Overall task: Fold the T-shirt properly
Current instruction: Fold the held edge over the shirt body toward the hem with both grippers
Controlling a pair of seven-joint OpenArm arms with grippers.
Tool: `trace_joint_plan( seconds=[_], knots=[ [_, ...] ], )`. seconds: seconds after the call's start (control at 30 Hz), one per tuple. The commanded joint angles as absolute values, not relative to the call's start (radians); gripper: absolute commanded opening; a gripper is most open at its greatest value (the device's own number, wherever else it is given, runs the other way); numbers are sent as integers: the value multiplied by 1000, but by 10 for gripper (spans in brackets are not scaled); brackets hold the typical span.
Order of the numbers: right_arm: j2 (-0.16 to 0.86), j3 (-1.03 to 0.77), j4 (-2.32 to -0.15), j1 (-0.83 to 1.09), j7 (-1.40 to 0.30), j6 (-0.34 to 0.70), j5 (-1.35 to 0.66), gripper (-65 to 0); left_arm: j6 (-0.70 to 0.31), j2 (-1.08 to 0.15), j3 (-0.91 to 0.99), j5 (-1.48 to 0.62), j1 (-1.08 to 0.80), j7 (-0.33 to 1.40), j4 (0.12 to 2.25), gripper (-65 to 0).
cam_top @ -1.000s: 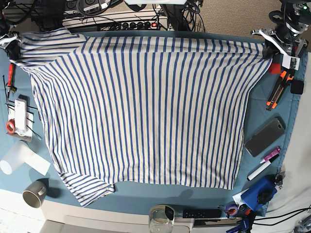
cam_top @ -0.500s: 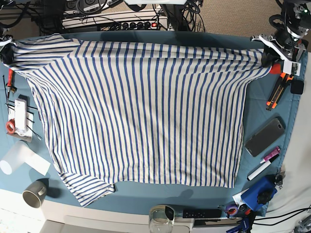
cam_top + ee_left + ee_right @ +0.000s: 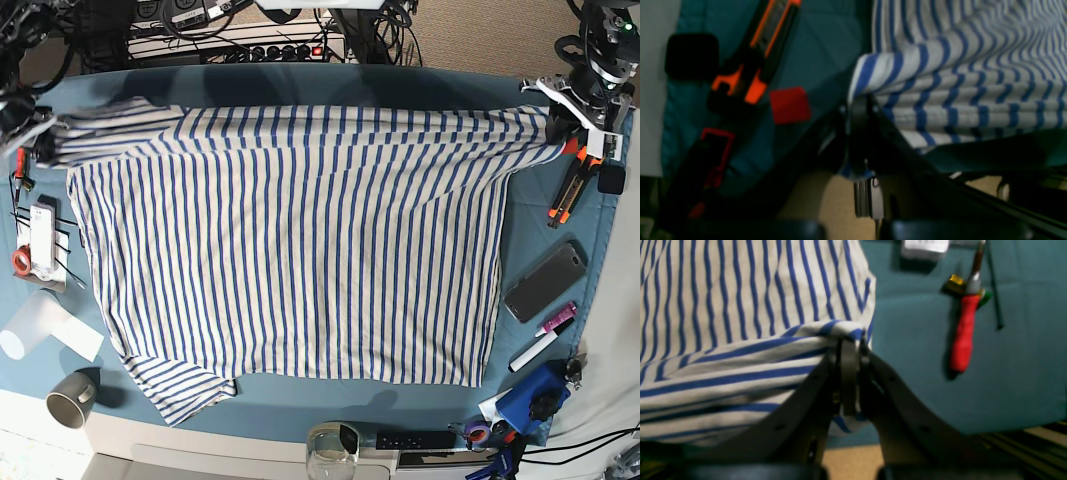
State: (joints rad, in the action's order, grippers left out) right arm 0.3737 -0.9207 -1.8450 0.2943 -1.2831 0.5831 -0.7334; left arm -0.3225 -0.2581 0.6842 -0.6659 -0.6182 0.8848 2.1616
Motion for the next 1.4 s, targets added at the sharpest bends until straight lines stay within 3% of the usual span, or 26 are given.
trace_joint_plan(
  seconds=[0.0, 0.33, 0.53, 1.07, 1.2, 1.37],
  knots=[
    [402, -928, -1858, 280, -1254, 575, -717, -650, -313, -272, 696, -654, -614, 860, 2175, -650],
    [402, -928, -1857, 271, -1246, 575, -668, -650, -342, -280, 579, -618, -577, 836, 2136, -650],
    [402, -928, -1857, 268, -1214, 561, -658, -650, -267, -280, 471, -481, -522, 794, 2124, -650],
    [402, -928, -1857, 229, -1173, 541, -593, -650, -290, -283, 460, -455, -400, 753, 2066, -650],
    [402, -928, -1857, 230, -1179, 541, -594, -650, -342, -321, 460, -448, -371, 757, 2034, -650],
    [401, -903, -1856, 233, -1201, 542, -589, -650, -331, -385, 460, -450, -368, 761, 2034, -650]
  ],
)
